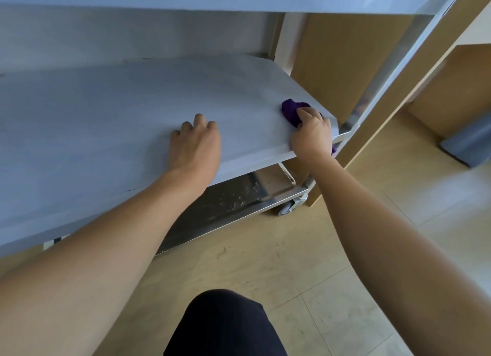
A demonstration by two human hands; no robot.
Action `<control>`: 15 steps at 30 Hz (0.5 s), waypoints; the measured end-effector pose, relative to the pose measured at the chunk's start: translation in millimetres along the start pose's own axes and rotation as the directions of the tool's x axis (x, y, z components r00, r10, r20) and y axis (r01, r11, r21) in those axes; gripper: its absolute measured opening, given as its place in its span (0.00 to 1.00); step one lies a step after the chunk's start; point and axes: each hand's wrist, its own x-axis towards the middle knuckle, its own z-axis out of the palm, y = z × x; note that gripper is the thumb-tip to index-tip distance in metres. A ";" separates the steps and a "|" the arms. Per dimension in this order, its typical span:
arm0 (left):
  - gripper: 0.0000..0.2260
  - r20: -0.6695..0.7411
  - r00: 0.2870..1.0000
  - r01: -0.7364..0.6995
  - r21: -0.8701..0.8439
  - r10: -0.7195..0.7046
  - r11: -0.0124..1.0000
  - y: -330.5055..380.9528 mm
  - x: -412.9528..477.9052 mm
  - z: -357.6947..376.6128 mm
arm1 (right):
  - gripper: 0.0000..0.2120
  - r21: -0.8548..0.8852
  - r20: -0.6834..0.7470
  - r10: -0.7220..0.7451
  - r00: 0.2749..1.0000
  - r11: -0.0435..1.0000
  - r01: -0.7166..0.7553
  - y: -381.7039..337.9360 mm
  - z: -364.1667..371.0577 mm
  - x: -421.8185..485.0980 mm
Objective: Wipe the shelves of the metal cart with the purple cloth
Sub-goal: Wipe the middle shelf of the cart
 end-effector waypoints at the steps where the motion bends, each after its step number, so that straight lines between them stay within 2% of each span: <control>1: 0.11 0.012 0.999 -0.030 -0.021 0.031 0.999 10.0 4.7 -1.8 | 0.28 0.002 0.001 -0.004 1.000 1.000 0.004 1.8 -0.2 0.0; 3: 0.12 0.033 0.990 -0.129 -0.118 0.134 0.985 35.8 12.4 0.9 | 0.27 -0.009 -0.001 -0.020 1.000 1.000 0.020 2.5 0.0 -1.3; 6: 0.13 -0.039 0.968 -0.252 -0.174 0.249 0.952 58.7 14.0 19.2 | 0.23 -0.024 0.019 -0.144 0.989 0.989 0.145 10.3 -2.8 1.2; 8: 0.13 -0.091 0.968 -0.249 -0.207 0.234 0.946 58.0 15.0 28.1 | 0.20 -0.024 0.018 -0.165 0.986 0.986 0.166 28.2 -10.7 11.8; 12: 0.13 -0.105 0.969 -0.246 -0.259 0.226 0.934 60.0 15.5 29.8 | 0.23 -0.088 0.019 0.110 0.994 0.990 -0.108 40.6 -18.7 27.2; 13: 0.12 -0.098 0.971 -0.237 -0.264 0.219 0.935 61.6 15.5 29.7 | 0.24 -0.096 0.013 0.121 0.993 0.988 -0.120 32.0 -14.8 25.5; 14: 0.12 -0.095 0.973 -0.227 -0.266 0.208 0.937 62.6 15.0 29.1 | 0.24 -0.082 0.006 0.073 0.997 0.994 -0.072 20.6 -9.3 21.5; 15: 0.12 -0.096 0.976 -0.215 -0.268 0.196 0.939 62.7 13.8 28.4 | 0.24 -0.065 0.013 -0.038 0.999 0.997 0.039 9.1 -1.1 15.5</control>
